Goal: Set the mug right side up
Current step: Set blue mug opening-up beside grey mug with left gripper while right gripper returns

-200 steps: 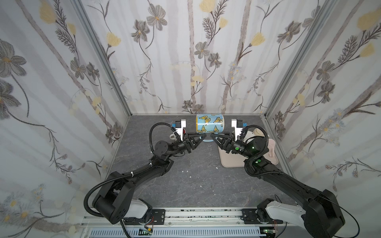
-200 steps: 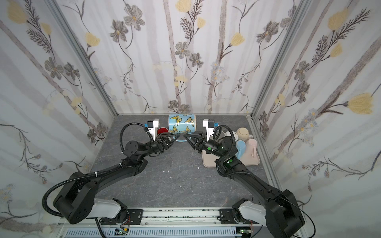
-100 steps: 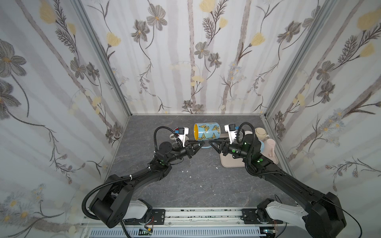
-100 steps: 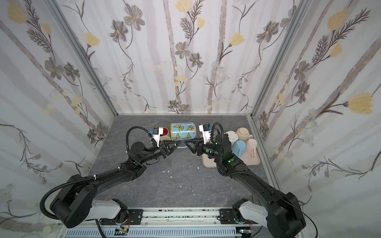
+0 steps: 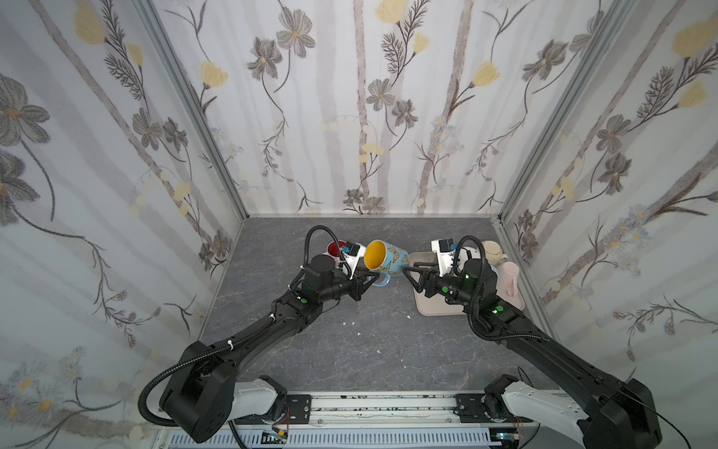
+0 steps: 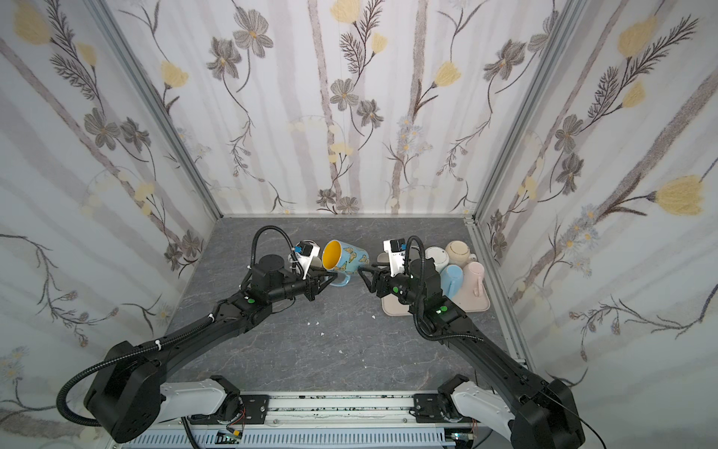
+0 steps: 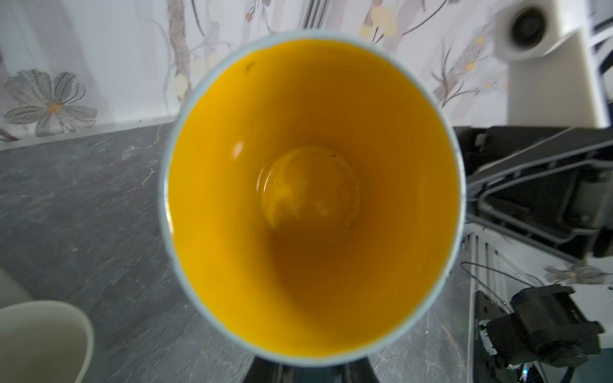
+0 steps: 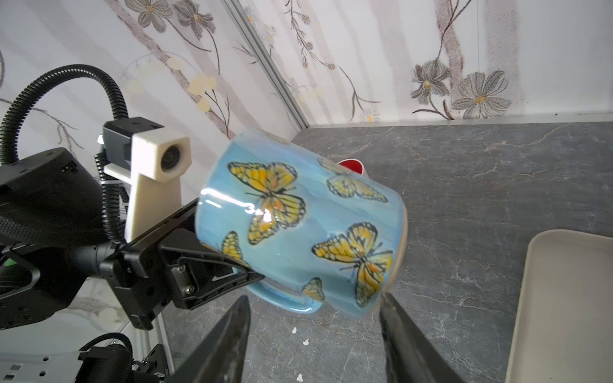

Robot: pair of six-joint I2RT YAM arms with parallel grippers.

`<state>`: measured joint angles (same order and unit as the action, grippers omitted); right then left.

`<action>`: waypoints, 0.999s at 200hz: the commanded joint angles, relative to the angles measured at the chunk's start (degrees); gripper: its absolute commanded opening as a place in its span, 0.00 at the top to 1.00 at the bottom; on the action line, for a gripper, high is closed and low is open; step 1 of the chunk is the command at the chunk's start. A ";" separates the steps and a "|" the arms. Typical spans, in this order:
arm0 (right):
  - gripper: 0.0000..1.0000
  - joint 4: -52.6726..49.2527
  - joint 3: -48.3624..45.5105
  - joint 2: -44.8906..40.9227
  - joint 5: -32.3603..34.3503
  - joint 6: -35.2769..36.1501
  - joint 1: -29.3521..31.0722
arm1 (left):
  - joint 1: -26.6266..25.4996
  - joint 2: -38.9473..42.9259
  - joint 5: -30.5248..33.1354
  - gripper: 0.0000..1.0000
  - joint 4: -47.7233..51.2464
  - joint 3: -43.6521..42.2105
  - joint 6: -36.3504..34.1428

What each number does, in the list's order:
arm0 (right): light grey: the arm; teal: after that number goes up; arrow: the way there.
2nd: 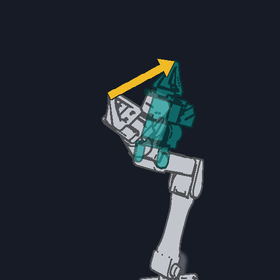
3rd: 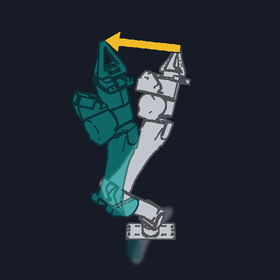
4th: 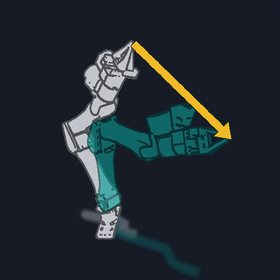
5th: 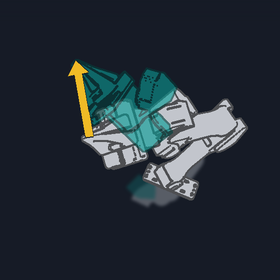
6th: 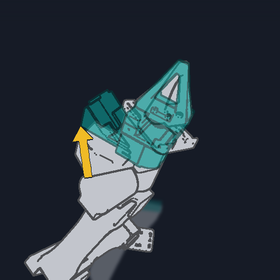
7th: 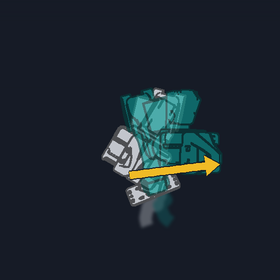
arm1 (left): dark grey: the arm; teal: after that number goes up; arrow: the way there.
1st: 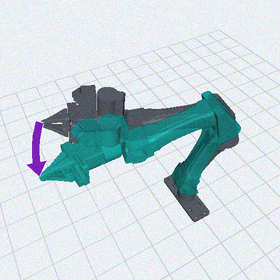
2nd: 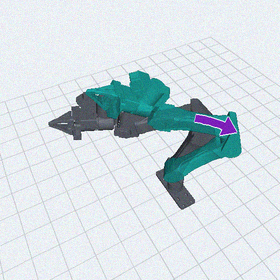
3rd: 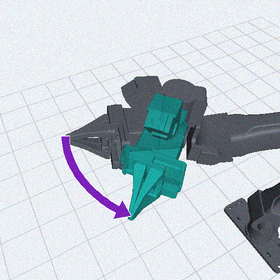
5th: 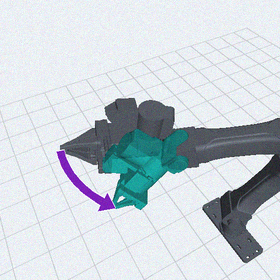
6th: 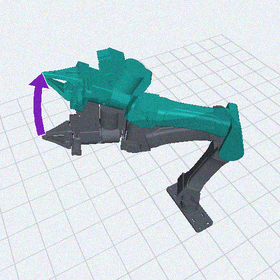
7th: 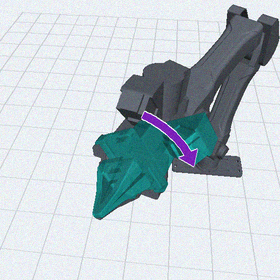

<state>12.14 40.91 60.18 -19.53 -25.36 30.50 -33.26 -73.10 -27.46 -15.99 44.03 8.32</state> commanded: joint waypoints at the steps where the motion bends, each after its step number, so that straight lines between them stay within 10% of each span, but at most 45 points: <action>1: 0.39 -2.51 -0.12 -0.89 4.47 1.36 -0.50 | 0.12 0.41 4.12 1.00 8.54 3.59 -10.28; 113: 0.37 -4.07 -4.54 -2.92 2.25 0.59 -6.48 | 1.98 -14.99 10.34 1.00 42.14 24.08 -33.97; 200: 0.37 -8.53 -4.87 -1.48 2.59 1.28 -14.91 | 5.44 -15.35 14.26 1.00 44.54 18.82 -40.32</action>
<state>4.86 36.18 57.78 -17.58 -24.56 17.82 -28.71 -89.78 -14.92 30.41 64.31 -28.58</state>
